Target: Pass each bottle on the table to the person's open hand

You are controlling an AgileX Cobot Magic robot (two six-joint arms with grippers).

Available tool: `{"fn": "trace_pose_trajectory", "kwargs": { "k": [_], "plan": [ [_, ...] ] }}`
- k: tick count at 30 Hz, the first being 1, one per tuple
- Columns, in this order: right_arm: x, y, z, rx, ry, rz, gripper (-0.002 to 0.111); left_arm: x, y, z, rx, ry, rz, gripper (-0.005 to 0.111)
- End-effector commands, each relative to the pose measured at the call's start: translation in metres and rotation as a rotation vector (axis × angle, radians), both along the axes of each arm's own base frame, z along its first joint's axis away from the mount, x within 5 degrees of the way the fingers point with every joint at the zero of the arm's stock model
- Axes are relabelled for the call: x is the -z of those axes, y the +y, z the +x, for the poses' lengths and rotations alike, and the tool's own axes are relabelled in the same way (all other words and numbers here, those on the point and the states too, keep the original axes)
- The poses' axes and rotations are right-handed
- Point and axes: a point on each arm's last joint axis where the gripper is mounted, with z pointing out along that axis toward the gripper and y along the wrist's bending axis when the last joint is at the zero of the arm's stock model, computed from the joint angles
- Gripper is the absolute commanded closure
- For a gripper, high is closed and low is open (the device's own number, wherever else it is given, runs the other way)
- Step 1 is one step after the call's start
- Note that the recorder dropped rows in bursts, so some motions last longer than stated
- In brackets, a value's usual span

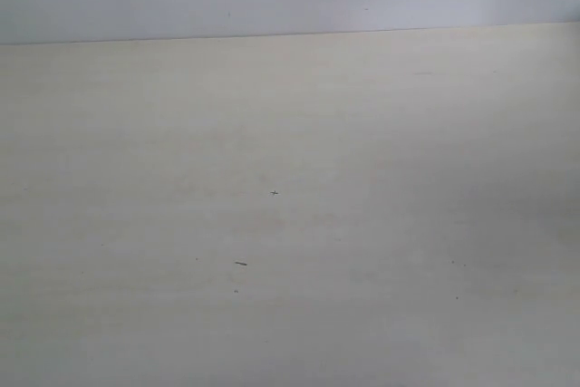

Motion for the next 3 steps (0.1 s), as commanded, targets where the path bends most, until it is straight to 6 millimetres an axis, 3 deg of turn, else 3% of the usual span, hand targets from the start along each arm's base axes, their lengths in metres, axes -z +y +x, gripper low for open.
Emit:
{"fn": "trace_pose_trajectory", "kwargs": {
  "k": [1,3],
  "plan": [
    [0.0017,-0.0001,-0.0002,0.004,0.001,0.005,0.108,0.0003,0.0000,-0.0002,-0.003,-0.008,-0.008,0.107],
    [0.0017,-0.0001,-0.0002,0.004,0.001,0.005,0.108,0.0003,0.0000,-0.0002,-0.003,-0.008,-0.008,0.107]
  ]
}}
